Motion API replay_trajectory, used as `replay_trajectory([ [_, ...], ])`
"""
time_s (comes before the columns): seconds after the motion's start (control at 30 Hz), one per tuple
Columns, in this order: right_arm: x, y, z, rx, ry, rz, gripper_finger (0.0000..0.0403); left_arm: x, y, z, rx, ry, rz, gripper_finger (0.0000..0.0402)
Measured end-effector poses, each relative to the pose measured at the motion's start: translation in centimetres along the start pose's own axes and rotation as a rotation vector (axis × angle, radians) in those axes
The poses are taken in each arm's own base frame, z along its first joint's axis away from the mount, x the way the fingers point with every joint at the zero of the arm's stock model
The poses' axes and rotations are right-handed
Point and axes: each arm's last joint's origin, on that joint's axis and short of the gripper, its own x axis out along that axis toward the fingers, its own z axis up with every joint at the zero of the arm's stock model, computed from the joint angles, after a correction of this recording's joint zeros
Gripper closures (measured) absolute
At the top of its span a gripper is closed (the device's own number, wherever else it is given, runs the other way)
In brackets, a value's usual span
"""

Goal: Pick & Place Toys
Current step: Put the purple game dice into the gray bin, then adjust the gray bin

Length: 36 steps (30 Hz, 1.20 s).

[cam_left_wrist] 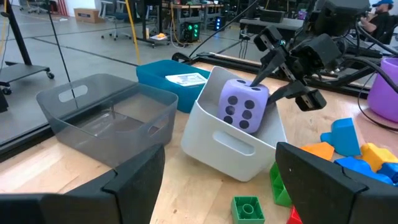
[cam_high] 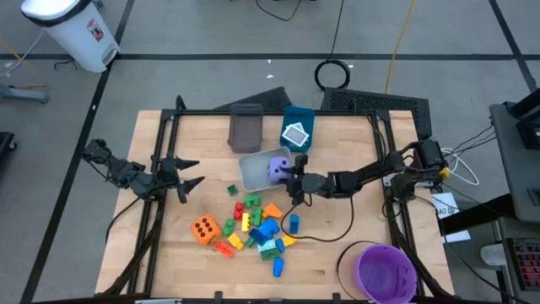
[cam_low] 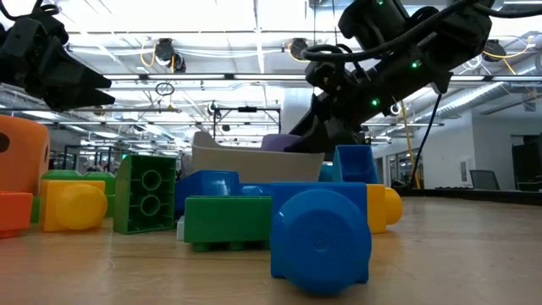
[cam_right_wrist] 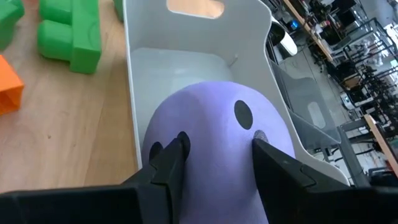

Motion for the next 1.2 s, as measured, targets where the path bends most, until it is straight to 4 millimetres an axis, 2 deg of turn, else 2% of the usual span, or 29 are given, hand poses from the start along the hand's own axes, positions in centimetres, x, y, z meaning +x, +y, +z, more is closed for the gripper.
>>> replay_trajectory([
  [0.17,0.0,0.0,0.0,0.048,-0.005,-0.005,0.0257,0.0,0.0,0.0,0.0,0.0,0.0,0.0092],
  [0.67,0.0,-0.2,0.3,0.176,-0.029,-0.015,0.0178,0.0,0.0,0.0,0.0,0.0,0.0,0.0091],
  [0.93,-0.4,-0.4,0.5,0.179,-0.034,-0.015,0.0181,0.0,0.0,0.0,0.0,0.0,0.0,0.0091],
  [1.2,-2.5,-2.4,1.8,0.315,-0.07,-0.018,0.0186,0.0,0.0,0.0,0.0,0.0,0.0,0.0091],
])
